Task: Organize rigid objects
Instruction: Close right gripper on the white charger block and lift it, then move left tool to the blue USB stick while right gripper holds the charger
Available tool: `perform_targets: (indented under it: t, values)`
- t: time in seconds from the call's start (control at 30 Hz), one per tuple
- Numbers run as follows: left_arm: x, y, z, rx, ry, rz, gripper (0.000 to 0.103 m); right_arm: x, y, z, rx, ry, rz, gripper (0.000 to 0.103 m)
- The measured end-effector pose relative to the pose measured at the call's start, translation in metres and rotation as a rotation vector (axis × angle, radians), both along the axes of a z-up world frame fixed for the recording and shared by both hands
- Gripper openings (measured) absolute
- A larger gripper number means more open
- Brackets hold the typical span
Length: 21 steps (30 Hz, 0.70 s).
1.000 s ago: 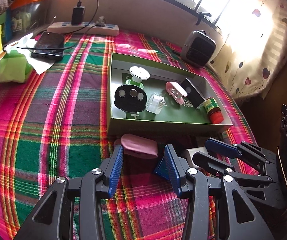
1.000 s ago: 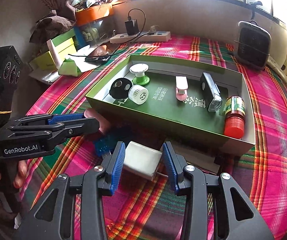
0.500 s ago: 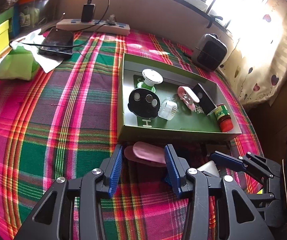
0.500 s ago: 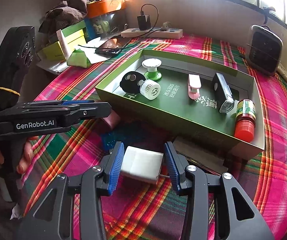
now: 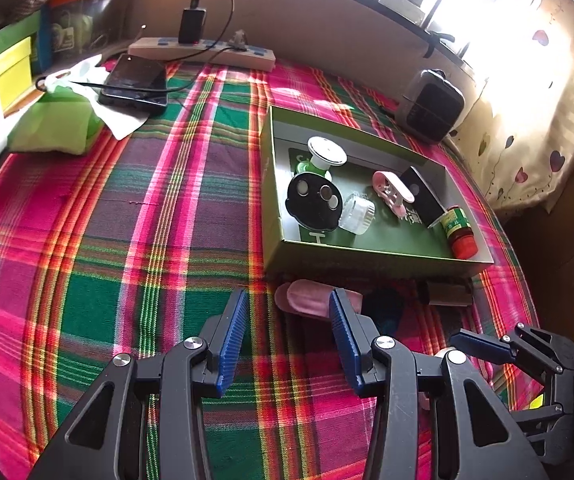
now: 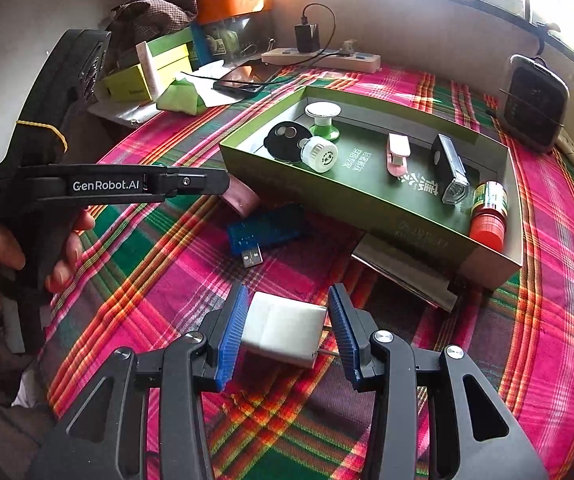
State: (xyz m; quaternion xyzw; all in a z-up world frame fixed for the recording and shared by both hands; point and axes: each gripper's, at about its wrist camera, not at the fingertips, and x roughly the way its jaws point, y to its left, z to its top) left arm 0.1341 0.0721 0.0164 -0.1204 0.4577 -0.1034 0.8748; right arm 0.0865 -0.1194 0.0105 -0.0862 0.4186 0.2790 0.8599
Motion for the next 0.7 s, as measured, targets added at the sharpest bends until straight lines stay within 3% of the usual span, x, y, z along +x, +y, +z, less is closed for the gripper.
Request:
perform_targets:
  t: [0.7]
  values:
    - [-0.011, -0.020, 0.003, 0.015, 0.003, -0.021, 0.042, -0.028, -0.015, -0.005, -0.046, -0.015, -0.038, 0.043]
